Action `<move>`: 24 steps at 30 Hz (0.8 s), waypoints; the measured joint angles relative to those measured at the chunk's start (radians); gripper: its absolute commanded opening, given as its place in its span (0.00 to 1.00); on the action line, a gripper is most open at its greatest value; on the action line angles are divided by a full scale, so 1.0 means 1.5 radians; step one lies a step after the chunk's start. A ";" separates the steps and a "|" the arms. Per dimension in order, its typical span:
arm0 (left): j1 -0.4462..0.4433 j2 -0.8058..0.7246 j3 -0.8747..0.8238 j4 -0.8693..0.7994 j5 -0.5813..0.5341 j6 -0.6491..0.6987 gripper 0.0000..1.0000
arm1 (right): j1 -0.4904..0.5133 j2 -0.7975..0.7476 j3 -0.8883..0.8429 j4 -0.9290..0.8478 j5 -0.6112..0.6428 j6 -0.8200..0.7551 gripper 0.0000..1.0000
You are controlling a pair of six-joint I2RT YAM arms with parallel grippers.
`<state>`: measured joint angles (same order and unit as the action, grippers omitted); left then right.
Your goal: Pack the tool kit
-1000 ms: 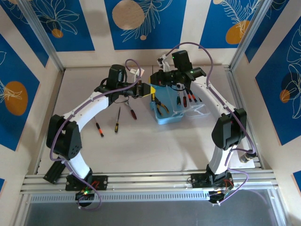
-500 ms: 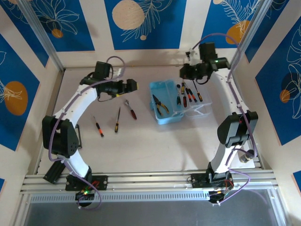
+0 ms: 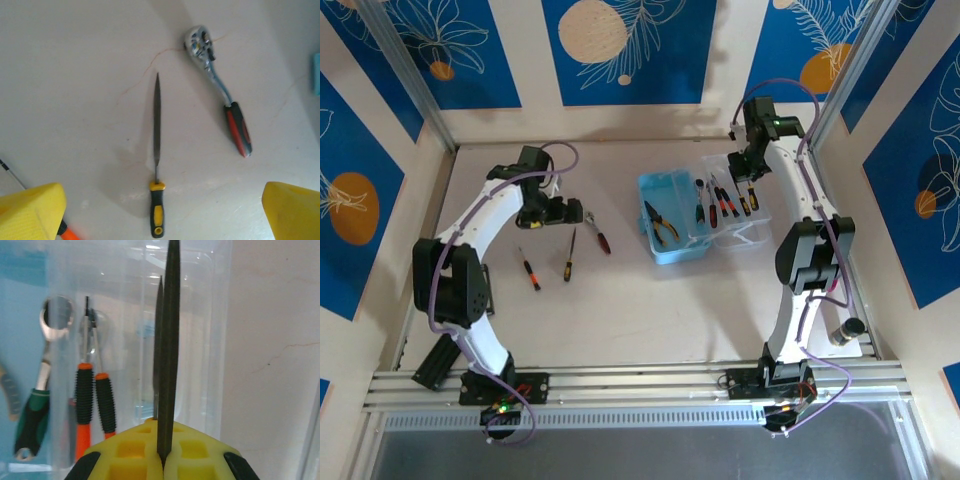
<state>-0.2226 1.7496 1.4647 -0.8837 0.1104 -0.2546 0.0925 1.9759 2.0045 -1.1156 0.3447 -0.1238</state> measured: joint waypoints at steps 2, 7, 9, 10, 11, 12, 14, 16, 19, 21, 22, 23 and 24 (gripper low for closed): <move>0.000 0.000 -0.010 0.001 -0.006 0.002 1.00 | -0.004 0.005 0.000 0.001 0.010 -0.007 0.00; 0.000 0.000 -0.027 0.001 -0.010 0.002 1.00 | -0.017 0.008 0.000 0.010 0.022 -0.021 0.00; 0.000 0.000 -0.030 0.002 -0.010 0.002 1.00 | -0.020 0.011 0.000 0.016 0.023 -0.022 0.00; 0.000 0.000 -0.032 0.003 -0.010 0.002 1.00 | -0.022 0.013 0.000 0.020 0.022 -0.022 0.00; 0.000 0.000 -0.034 0.004 -0.010 0.002 1.00 | -0.023 0.016 -0.001 0.023 0.022 -0.022 0.00; 0.000 0.000 -0.037 0.005 -0.010 0.002 1.00 | -0.024 0.020 -0.003 0.027 0.022 -0.022 0.00; 0.000 0.000 -0.042 0.005 -0.010 0.002 1.00 | -0.024 0.029 -0.003 0.032 0.021 -0.022 0.02; 0.000 0.000 -0.046 0.005 -0.010 0.002 1.00 | -0.024 0.038 -0.003 0.036 0.019 -0.022 0.06; 0.000 0.000 -0.049 0.005 -0.010 0.002 1.00 | -0.024 0.048 -0.004 0.039 0.014 -0.023 0.11; 0.000 0.000 -0.050 0.006 -0.010 0.002 1.00 | -0.024 0.050 -0.007 0.040 0.013 -0.024 0.12; 0.000 0.000 -0.051 0.006 -0.010 0.002 1.00 | -0.024 0.050 -0.007 0.040 0.012 -0.024 0.13; 0.000 0.000 -0.052 0.006 -0.010 0.002 1.00 | -0.024 0.050 -0.007 0.041 0.012 -0.024 0.15; 0.000 0.000 -0.054 0.006 -0.010 0.002 1.00 | -0.024 0.051 -0.007 0.041 0.011 -0.025 0.18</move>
<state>-0.2226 1.7496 1.3834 -0.8753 0.0948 -0.2520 0.0563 2.0518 1.9942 -1.0546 0.3618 -0.1608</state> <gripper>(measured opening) 0.997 0.140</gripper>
